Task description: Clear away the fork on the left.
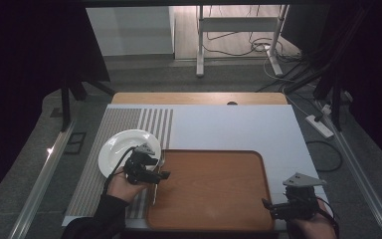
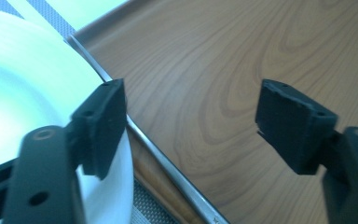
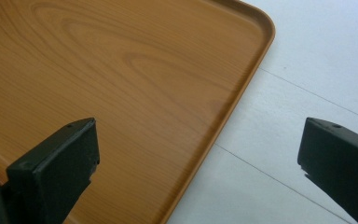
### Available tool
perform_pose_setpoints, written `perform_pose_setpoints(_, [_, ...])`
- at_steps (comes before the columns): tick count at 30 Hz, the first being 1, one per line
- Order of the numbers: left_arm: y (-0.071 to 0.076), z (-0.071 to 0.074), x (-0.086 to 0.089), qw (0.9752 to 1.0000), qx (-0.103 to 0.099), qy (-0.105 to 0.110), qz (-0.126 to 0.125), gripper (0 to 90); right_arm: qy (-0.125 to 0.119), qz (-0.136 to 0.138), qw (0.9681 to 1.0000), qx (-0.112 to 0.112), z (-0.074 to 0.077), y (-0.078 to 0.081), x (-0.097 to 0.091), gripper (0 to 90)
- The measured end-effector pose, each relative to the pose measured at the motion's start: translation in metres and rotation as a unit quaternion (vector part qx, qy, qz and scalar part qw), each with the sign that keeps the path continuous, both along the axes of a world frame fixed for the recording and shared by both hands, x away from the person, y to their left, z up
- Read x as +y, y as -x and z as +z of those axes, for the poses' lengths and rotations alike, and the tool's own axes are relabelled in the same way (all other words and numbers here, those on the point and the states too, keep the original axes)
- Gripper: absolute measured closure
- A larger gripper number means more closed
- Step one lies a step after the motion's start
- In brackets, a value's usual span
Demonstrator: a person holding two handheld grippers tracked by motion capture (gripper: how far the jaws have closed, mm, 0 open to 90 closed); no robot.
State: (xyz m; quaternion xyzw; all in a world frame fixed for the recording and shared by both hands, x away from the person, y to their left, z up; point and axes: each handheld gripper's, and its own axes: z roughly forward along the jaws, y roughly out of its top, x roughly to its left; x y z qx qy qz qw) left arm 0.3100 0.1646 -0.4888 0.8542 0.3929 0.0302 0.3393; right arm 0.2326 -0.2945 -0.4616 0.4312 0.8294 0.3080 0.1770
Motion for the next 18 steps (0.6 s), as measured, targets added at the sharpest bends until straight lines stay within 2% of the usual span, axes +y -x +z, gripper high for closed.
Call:
perform_pose_setpoints(5, [0.004, 0.002, 0.004, 0.9999, -0.007, 0.005, -0.007, 15.6, 0.000, 0.000, 1.0000, 0.001, 0.000, 0.000, 0.000, 0.0])
perform_pose_setpoints(11, [0.007, 0.004, 0.016, 0.9992, -0.017, 0.035, -0.005, 6.0, 0.001, 0.000, 1.0000, 0.000, 0.000, 0.000, 0.000, 0.0])
perform_pose_setpoints(15, [0.009, 0.006, 0.023, 0.9979, -0.040, 0.050, -0.004, 3.2, 0.001, -0.001, 1.0000, 0.001, 0.000, 0.000, 0.000, 0.0])
perform_pose_setpoints(18, [0.012, 0.007, 0.026, 0.9972, -0.054, 0.051, -0.002, 1.6, 0.001, -0.001, 1.0000, 0.001, 0.000, 0.000, 0.000, 0.0])
